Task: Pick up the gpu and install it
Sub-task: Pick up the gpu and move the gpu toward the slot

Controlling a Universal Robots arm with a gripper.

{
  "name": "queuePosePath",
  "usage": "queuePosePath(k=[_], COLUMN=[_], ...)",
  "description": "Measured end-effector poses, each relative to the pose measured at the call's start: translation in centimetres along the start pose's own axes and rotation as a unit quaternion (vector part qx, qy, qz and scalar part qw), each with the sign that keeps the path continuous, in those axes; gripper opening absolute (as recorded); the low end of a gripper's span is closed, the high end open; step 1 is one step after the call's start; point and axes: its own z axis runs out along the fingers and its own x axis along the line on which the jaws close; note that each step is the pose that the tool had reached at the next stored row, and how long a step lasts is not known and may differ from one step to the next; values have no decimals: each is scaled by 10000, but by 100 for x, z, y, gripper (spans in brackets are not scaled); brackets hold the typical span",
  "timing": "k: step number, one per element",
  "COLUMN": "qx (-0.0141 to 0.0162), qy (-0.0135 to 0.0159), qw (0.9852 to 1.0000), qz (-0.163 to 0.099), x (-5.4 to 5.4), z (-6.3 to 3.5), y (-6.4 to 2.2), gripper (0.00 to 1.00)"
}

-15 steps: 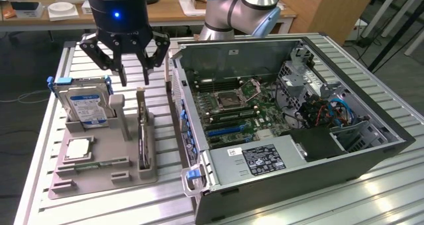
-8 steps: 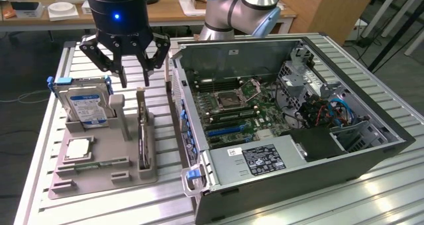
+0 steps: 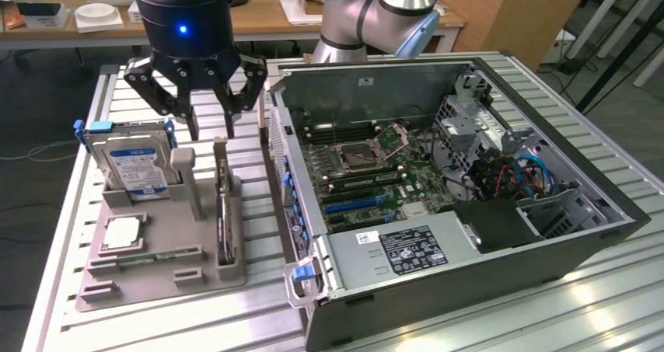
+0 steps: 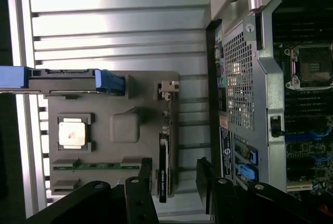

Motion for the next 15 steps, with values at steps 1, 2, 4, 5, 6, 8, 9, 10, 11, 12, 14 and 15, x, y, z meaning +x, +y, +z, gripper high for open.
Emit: queuePosePath(k=[1, 2, 4, 5, 6, 8, 9, 10, 11, 12, 14, 15], qx=[0, 0, 0, 1, 1, 1, 2, 2, 2, 2, 2, 3], qy=[0, 0, 0, -1, -1, -1, -1, -1, -1, 0, -1, -1], qw=[10000, 10000, 10000, 10000, 10000, 10000, 10000, 10000, 10000, 10000, 10000, 10000], qz=[1, 1, 3, 4, 5, 6, 7, 8, 8, 9, 10, 10], x=[0, -1, -2, -3, -3, -4, -5, -5, -6, -6, -7, -8], z=[0, 1, 2, 3, 3, 4, 5, 5, 6, 6, 8, 8], y=[-7, -15, -29, -35, -41, -55, -62, -68, -74, -80, -93, -100], gripper=[47, 47, 47, 47, 47, 47, 47, 47, 47, 47, 47, 47])
